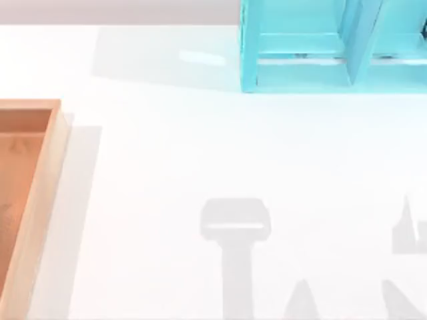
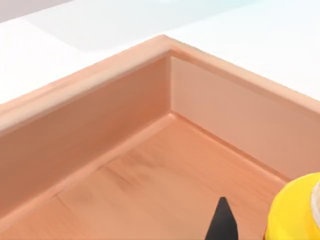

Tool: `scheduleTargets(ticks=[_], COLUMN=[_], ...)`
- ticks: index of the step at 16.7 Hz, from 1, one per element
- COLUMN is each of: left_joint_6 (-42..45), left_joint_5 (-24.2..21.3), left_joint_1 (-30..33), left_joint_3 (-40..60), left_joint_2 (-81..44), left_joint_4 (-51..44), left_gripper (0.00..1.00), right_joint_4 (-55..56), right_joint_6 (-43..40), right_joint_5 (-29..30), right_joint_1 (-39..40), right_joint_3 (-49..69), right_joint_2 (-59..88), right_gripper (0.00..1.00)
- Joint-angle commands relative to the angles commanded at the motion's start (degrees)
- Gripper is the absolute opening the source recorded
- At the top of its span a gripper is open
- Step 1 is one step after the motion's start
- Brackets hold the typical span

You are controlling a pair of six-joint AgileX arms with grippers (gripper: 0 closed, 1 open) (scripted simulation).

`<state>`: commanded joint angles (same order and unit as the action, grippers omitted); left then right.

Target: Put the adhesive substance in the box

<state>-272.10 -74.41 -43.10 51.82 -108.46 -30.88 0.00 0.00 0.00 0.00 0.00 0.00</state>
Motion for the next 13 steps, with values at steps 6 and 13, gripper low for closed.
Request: scheduleTargets(ticks=[6, 13], left_joint_6=[0.0, 0.0], left_joint_5=[0.0, 0.0], left_joint_1=[0.0, 0.0], left_joint_3=[0.0, 0.0], left_joint_2=[0.0, 0.0], left_joint_4=[0.0, 0.0], left_gripper=[0.75, 1.0], right_joint_4=[0.0, 0.0], right_joint_6=[0.0, 0.0], right_joint_5=[0.0, 0.0], right_joint_1=[0.0, 0.0], right_joint_3=[0.0, 0.0], right_joint_2=[0.0, 0.0], right_gripper=[1.0, 1.0])
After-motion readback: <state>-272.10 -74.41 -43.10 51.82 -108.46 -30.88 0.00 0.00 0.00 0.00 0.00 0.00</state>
